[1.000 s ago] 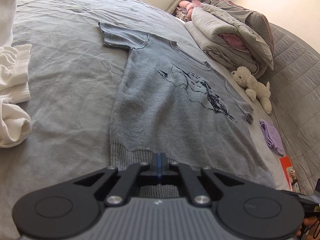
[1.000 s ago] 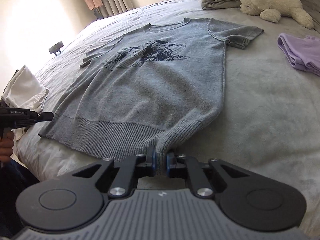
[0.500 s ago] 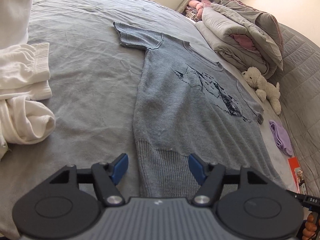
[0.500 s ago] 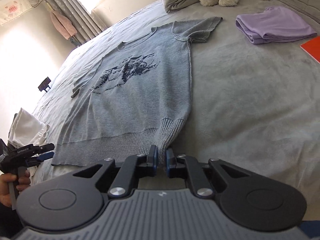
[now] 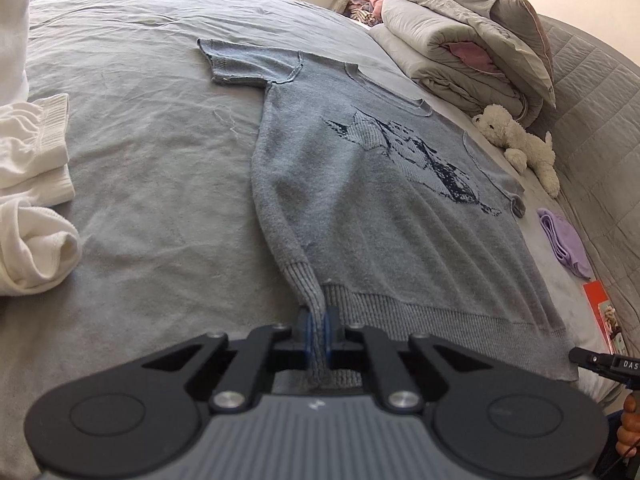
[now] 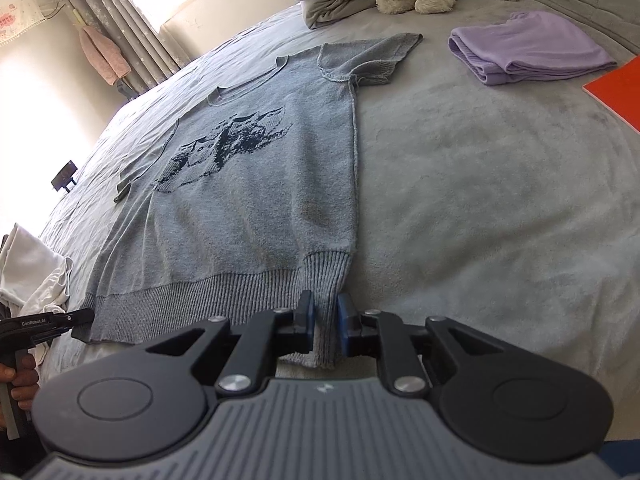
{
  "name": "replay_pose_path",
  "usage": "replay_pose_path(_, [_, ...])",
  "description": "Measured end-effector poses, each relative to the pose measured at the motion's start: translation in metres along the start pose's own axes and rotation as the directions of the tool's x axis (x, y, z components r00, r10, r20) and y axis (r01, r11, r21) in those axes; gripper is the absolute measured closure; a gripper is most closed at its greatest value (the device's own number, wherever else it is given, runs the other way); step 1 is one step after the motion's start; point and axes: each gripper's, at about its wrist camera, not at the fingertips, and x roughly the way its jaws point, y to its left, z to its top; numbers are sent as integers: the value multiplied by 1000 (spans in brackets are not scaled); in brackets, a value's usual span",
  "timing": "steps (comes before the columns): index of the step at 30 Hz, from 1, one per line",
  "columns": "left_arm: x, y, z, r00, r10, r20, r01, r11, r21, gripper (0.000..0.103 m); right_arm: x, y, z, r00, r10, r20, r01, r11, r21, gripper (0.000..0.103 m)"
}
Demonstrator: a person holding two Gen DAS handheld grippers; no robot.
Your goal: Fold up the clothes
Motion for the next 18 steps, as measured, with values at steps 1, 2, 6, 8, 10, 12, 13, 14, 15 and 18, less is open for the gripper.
replay_pose_path(1, [-2,0,0,1000,-7,7,7,1000,-2,98,0,1,0,1000,-11,1,11,1000,-8,88])
replay_pose_path(2, [-4,-1,0,1000,-11,16,11,1000,0,98,1,1,-1,1000,-22,2,22,1000,-15,88])
replay_pose_path(6, [-6,3,0,1000,-9,15,9,1000,-22,98,1,-5,0,998,-59,6,59,998,25,83])
replay_pose_path(8, [-4,6,0,1000,-3,0,3,999,-38,97,1,-8,0,999,-46,0,46,997,55,76])
replay_pose_path(10, [-1,8,-1,1000,13,-19,-14,999,-47,96,1,-5,-1,999,-34,1,34,999,40,66])
replay_pose_path(12, [0,8,-1,1000,9,-30,-11,999,-45,85,4,0,-3,999,-36,-10,36,999,22,57])
replay_pose_path(13, [0,7,-1,1000,0,-31,-1,999,-42,81,5,1,-4,999,-42,-15,42,999,17,56])
replay_pose_path(14, [0,7,-2,1000,-9,-30,8,999,-38,73,7,2,-4,999,-47,-17,48,999,10,56])
replay_pose_path(15, [1,6,-2,999,-16,-29,15,999,-34,64,8,4,-5,998,-53,-17,53,999,2,56])
replay_pose_path(18, [3,1,-4,1000,-13,-27,13,1000,-2,59,11,11,-9,997,-78,-14,77,995,-57,64])
